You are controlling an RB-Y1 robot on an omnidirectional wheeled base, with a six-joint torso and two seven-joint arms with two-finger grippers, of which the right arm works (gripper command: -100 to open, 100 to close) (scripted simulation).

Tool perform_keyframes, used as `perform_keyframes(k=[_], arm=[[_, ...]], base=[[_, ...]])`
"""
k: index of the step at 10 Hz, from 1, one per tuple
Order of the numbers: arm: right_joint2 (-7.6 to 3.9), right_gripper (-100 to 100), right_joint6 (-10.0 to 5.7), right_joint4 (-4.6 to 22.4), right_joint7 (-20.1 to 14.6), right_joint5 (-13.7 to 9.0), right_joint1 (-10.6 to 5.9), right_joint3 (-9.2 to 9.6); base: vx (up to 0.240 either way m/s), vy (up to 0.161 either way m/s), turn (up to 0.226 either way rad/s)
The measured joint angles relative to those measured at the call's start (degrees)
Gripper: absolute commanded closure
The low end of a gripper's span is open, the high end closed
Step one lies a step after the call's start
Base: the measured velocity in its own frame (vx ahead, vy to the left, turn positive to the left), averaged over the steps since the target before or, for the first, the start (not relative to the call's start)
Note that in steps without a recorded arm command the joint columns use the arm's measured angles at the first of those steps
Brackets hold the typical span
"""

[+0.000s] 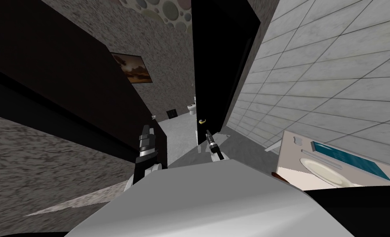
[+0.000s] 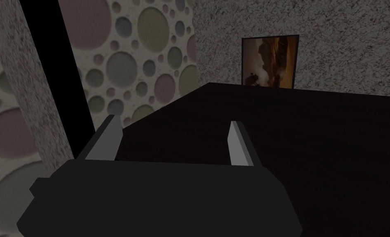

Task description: Push the door open

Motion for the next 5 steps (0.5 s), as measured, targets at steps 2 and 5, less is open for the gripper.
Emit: perform_keyframes(k=[2, 5], arm=[[0.00, -100, -0.01, 0.03, 0.00, 0.00, -0.01, 0.00], [0.00, -100, -0.01, 0.03, 0.00, 0.00, -0.01, 0.00]], base=[[-0.004, 0.003, 0.013], [0.005, -0.005, -0.018]])
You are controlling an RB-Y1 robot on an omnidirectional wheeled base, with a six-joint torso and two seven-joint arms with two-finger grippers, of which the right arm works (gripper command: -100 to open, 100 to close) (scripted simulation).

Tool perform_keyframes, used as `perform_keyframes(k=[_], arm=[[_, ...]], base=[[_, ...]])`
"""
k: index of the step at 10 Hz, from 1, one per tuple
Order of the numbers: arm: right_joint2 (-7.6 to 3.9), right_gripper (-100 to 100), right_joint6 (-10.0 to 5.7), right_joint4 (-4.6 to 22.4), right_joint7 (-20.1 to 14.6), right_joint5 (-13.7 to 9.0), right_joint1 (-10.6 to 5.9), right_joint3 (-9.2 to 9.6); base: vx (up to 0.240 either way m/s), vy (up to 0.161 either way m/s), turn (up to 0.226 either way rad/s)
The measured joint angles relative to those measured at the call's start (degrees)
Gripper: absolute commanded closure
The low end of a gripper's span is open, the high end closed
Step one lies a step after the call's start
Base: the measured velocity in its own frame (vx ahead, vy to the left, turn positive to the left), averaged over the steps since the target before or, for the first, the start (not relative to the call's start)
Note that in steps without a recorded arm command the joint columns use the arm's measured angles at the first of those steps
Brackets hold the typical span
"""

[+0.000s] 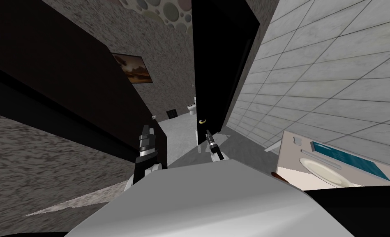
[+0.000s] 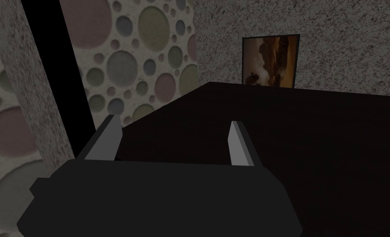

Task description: Push the door open

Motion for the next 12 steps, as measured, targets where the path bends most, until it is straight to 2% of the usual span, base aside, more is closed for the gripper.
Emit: perform_keyframes(k=[12], arm=[[-0.16, -100, 0.02, 1.22, -0.58, 0.41, -0.04, 0.81]], base=[[0.005, -0.004, -0.015]])
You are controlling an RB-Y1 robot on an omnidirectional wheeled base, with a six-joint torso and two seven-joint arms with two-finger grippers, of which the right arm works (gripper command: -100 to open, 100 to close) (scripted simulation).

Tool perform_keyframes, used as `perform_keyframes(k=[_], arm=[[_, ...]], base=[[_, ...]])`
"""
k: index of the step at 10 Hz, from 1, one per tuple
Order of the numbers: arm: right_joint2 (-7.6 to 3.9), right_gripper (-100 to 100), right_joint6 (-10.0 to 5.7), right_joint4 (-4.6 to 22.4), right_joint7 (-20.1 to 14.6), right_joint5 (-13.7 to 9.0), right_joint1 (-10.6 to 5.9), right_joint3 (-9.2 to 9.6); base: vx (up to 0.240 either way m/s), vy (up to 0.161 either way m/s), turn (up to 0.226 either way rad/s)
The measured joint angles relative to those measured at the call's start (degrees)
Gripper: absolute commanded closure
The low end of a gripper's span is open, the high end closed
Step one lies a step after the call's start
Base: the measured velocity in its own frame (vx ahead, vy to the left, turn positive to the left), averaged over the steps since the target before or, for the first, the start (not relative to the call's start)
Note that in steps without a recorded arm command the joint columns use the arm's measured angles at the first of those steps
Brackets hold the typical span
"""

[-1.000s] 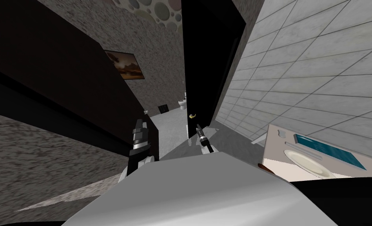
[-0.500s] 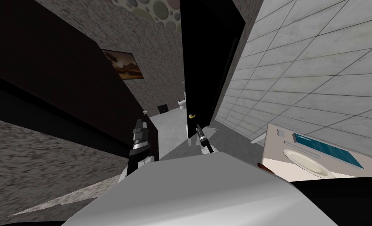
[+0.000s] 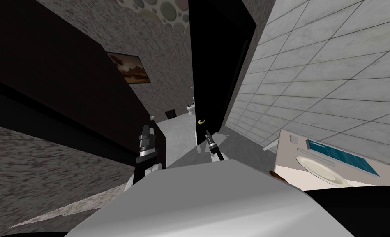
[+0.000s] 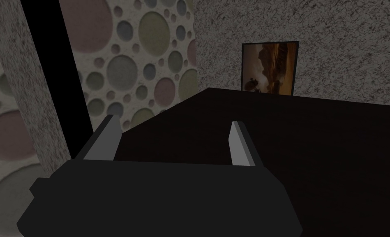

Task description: Push the door open

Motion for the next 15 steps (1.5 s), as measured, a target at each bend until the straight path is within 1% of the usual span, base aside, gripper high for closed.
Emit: perform_keyframes(k=[7, 8, 9, 15], arm=[[0.00, -100, -0.01, 0.01, 0.00, 0.01, 0.01, 0.01], [-0.08, -100, 0.04, 0.24, -0.19, 0.19, 0.16, 0.39], [-0.13, -100, 0.00, 0.80, -0.40, 0.26, -0.08, 0.55], [-0.11, -100, 0.00, 0.86, -0.44, 0.32, -0.02, 0.66]], base=[[0.004, -0.003, -0.012], [0.027, -0.021, -0.078], [0.000, 0.000, 0.000], [-0.002, 0.002, 0.007]])
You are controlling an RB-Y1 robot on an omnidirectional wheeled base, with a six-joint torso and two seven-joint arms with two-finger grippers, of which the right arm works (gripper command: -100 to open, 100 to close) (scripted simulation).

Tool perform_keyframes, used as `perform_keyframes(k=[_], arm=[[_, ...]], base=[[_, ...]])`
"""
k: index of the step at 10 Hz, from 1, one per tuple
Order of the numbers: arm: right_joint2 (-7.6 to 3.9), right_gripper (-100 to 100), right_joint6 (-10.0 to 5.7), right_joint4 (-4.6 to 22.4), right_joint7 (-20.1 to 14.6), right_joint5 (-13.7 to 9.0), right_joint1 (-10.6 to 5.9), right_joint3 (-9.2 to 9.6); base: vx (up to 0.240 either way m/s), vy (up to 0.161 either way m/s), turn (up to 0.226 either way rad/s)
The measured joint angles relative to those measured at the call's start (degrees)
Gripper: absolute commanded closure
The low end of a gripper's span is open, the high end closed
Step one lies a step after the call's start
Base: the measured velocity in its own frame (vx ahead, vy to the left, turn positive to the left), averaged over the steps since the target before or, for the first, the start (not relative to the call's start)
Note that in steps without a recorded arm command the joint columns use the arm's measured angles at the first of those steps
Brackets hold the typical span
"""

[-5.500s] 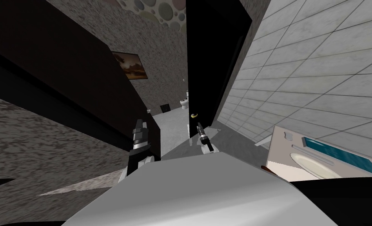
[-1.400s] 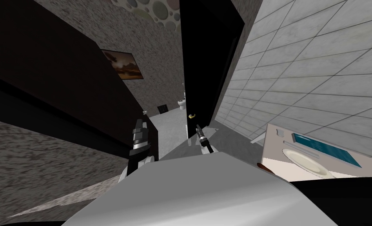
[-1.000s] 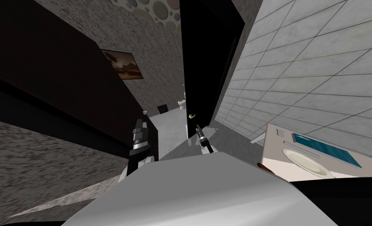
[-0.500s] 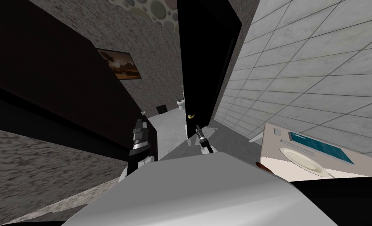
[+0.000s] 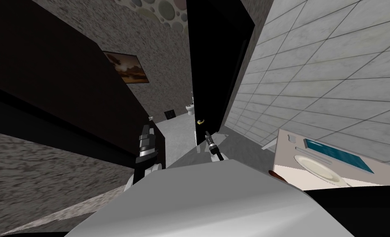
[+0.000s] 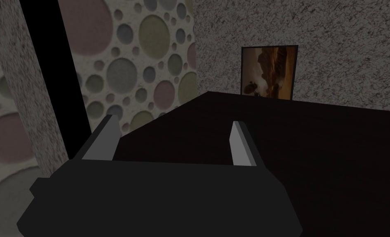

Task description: Push the door open

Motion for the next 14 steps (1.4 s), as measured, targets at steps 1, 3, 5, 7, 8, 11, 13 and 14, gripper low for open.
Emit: perform_keyframes(k=[1, 3, 5, 7, 8, 11, 13, 14], arm=[[0.01, -100, 0.00, 0.00, 0.00, 0.00, 0.00, 0.00], [-0.08, -100, -0.07, 0.71, -0.26, 0.17, -0.20, 0.37], [-0.12, -100, 0.04, 0.79, -0.50, 0.34, -0.03, 0.71], [-0.10, -100, -0.01, 0.89, -0.49, 0.36, -0.05, 0.74], [-0.09, -100, 0.00, 0.88, -0.49, 0.36, -0.04, 0.75], [-0.10, -100, 0.00, 0.88, -0.49, 0.36, -0.04, 0.74], [-0.08, -100, 0.06, 1.03, -0.64, 0.59, 0.17, 1.23], [-0.12, -100, 0.08, 1.40, -0.82, 0.70, 0.04, 1.46]], base=[[0.009, -0.008, -0.029], [0.028, -0.024, -0.091], [0.002, -0.001, -0.005], [0.014, -0.007, -0.026], [0.009, 0.002, 0.009], [-0.006, 0.008, 0.030], [0.029, -0.023, -0.085], [0.015, -0.013, -0.046]])
